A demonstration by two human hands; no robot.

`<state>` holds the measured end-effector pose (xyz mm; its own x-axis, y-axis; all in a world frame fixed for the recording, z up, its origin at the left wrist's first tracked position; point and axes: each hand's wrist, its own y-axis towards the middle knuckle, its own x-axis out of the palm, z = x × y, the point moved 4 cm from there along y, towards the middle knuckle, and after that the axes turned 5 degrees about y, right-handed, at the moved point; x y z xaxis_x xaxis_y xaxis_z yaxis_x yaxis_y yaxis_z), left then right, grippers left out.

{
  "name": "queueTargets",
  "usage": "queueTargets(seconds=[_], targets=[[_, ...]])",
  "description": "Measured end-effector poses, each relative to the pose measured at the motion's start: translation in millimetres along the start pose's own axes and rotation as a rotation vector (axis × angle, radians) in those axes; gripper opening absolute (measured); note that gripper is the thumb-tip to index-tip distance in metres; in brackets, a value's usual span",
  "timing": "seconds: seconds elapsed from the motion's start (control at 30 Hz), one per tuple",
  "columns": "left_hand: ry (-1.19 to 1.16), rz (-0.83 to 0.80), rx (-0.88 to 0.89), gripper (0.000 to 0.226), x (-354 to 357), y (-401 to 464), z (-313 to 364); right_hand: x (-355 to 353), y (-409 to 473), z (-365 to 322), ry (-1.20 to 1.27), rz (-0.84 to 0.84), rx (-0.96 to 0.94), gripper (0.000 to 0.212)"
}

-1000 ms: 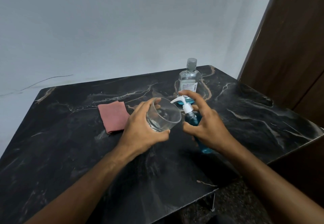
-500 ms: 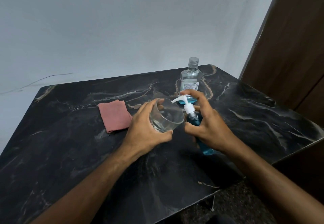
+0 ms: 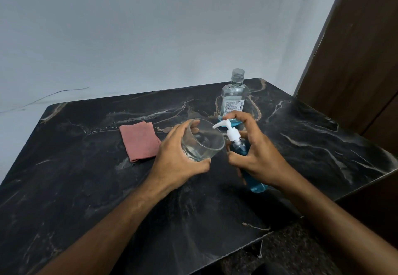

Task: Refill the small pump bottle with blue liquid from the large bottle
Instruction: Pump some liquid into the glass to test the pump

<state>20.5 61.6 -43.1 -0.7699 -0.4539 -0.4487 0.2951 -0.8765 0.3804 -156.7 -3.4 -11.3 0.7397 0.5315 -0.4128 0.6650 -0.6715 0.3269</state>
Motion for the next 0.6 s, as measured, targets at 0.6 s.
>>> queueTargets(seconds=[0.6], targets=[[-0.006,0.008,-0.003,0.091,0.3,-0.5,-2.7,-2.3,0.7,0.5,0.077,-0.026,0.016,0.078]])
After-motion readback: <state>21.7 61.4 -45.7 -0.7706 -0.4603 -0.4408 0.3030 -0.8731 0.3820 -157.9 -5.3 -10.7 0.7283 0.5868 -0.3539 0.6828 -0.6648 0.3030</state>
